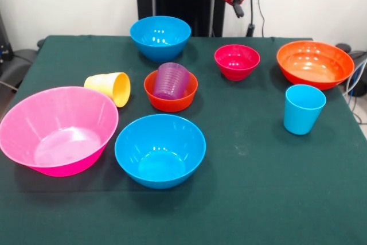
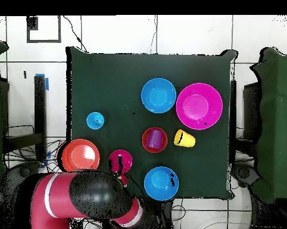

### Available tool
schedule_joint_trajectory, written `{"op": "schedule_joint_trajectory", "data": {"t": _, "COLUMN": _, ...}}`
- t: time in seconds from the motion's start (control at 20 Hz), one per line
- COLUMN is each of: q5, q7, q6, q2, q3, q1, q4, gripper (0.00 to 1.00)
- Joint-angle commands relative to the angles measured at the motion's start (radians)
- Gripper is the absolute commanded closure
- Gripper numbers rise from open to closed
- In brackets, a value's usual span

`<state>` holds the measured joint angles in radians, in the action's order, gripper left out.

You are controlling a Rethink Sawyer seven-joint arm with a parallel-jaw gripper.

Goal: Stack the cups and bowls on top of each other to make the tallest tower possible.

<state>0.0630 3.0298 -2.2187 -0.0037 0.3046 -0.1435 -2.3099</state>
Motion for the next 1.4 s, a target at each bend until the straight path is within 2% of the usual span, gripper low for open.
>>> {"op": "schedule_joint_trajectory", "data": {"t": 0.05, "q5": -0.194, "q7": 0.038, "q6": 0.503, "q2": -0.098, "q3": -0.009, "q1": -0.015, "q4": 0.001, "gripper": 0.00}}
{"op": "schedule_joint_trajectory", "data": {"t": 0.25, "q5": -0.148, "q7": 0.019, "q6": 0.491, "q2": -0.076, "q3": -0.049, "q1": -0.028, "q4": 0.006, "gripper": 0.00}}
{"op": "schedule_joint_trajectory", "data": {"t": 0.45, "q5": -0.114, "q7": 0.019, "q6": 0.528, "q2": -0.054, "q3": -0.062, "q1": -0.017, "q4": 0.061, "gripper": 0.00}}
{"op": "schedule_joint_trajectory", "data": {"t": 0.5, "q5": -0.101, "q7": 0.018, "q6": 0.535, "q2": -0.042, "q3": -0.055, "q1": -0.007, "q4": 0.079, "gripper": 0.00}}
{"op": "schedule_joint_trajectory", "data": {"t": 0.65, "q5": -0.008, "q7": 0.021, "q6": 0.548, "q2": 0.009, "q3": -0.048, "q1": 0.043, "q4": 0.127, "gripper": 0.00}}
{"op": "schedule_joint_trajectory", "data": {"t": 0.8, "q5": 0.001, "q7": 0.059, "q6": 0.548, "q2": 0.043, "q3": -0.056, "q1": 0.108, "q4": 0.206, "gripper": 0.00}}
{"op": "schedule_joint_trajectory", "data": {"t": 1.0, "q5": 0.082, "q7": 0.076, "q6": 0.501, "q2": 0.093, "q3": -0.081, "q1": 0.173, "q4": 0.272, "gripper": 0.00}}
{"op": "schedule_joint_trajectory", "data": {"t": 1.1, "q5": 0.144, "q7": 0.074, "q6": 0.459, "q2": 0.125, "q3": -0.101, "q1": 0.191, "q4": 0.295, "gripper": 0.00}}
{"op": "schedule_joint_trajectory", "data": {"t": 1.15, "q5": 0.193, "q7": 0.067, "q6": 0.422, "q2": 0.139, "q3": -0.112, "q1": 0.193, "q4": 0.299, "gripper": 0.00}}
{"op": "schedule_joint_trajectory", "data": {"t": 1.35, "q5": 0.321, "q7": 0.070, "q6": 0.399, "q2": 0.187, "q3": -0.161, "q1": 0.211, "q4": 0.324, "gripper": 0.00}}
{"op": "schedule_joint_trajectory", "data": {"t": 1.4, "q5": 0.332, "q7": 0.069, "q6": 0.394, "q2": 0.196, "q3": -0.163, "q1": 0.210, "q4": 0.336, "gripper": 0.00}}
